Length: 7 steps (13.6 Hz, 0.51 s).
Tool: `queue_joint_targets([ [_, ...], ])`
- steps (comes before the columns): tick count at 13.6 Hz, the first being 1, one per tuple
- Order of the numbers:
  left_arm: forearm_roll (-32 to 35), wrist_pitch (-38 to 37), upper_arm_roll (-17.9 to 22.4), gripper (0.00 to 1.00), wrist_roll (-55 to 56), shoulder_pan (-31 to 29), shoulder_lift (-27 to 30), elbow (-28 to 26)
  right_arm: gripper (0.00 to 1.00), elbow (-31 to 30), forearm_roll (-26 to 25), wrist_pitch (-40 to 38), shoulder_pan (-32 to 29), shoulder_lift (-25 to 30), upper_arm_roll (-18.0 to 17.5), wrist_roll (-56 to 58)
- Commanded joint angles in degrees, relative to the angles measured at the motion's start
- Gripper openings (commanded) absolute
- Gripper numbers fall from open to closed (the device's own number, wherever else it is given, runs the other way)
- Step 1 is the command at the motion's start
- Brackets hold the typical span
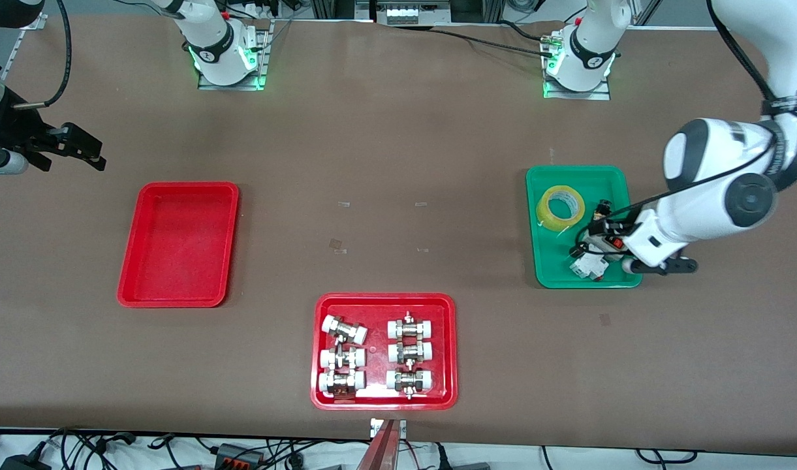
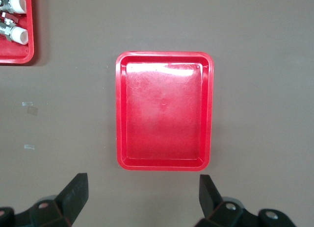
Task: Left arm passes tape to right arm into tray
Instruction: 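Move the left gripper down over the yellow tape roll in the green tray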
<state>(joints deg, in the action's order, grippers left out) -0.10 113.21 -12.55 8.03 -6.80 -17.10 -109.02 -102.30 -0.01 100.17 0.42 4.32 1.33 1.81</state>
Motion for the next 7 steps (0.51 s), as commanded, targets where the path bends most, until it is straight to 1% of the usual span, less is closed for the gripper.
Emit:
queue_joint_targets([
  [1,0.81,7.17,-0.28,1.0,-0.91,-0.14,4.97,-11.72,1.0,0.61,0.36,-0.24,0.2,0.07,0.25,0.65],
  [2,0.81,8.59,-0.28,1.0,-0.65,-0.4,4.89,-13.66,1.0,0.61,0.36,-0.41,0.2,0.07,0.25,0.65],
  [3,0.72,11.57,-0.28,1.0,0.58,0.12,4.71,-16.89,1.0,0.61,0.45,-1.72,0.2,0.07,0.25,0.48],
  [4,0.81,13.42,-0.28,1.0,1.54,0.12,4.54,-18.41,1.0,0.61,0.45,-3.13,0.2,0.16,0.25,0.31],
  [7,0.81,15.19,-0.37,1.0,1.82,-0.4,3.66,-21.14,1.0,0.7,0.54,-3.23,0.11,0.16,0.25,0.3],
])
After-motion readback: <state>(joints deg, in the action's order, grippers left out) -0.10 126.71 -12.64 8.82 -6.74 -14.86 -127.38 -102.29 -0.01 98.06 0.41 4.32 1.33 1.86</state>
